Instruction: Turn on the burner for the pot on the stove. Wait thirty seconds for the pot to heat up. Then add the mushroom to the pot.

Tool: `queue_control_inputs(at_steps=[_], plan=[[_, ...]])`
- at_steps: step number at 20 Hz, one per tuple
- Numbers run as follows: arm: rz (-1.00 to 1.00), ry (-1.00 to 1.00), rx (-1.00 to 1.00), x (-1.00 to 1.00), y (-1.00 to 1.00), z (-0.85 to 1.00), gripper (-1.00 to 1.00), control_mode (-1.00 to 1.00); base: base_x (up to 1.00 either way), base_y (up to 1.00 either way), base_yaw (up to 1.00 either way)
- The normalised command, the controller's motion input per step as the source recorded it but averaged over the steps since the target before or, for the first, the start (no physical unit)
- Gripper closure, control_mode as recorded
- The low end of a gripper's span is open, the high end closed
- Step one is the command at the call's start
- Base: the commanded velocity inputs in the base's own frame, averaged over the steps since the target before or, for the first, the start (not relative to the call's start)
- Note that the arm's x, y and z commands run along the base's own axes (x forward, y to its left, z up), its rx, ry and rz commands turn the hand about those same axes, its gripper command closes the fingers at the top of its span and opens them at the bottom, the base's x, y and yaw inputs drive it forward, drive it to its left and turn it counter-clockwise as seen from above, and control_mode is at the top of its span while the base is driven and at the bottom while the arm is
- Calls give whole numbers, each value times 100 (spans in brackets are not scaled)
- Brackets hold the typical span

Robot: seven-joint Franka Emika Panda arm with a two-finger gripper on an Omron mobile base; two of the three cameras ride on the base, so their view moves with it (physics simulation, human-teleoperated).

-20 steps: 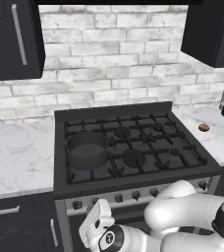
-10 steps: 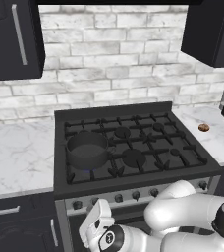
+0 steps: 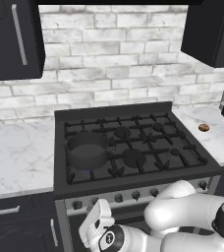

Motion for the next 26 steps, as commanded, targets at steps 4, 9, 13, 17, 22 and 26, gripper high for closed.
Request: queue_control_inputs(at_steps=[4,9,13,17,22,26], plan=[[0,0,0,0,0,0,100,-100,0,0,0],[0,0,0,0,0,0,100,-100,0,0,0],[0,0,0,0,0,0,100,-100,0,0,0],[0,0,0,0,0,0,100,-100,0,0,0],[0,0,0,0,0,0,100,-100,0,0,0],[0,0,0,0,0,0,100,-100,0,0,0]])
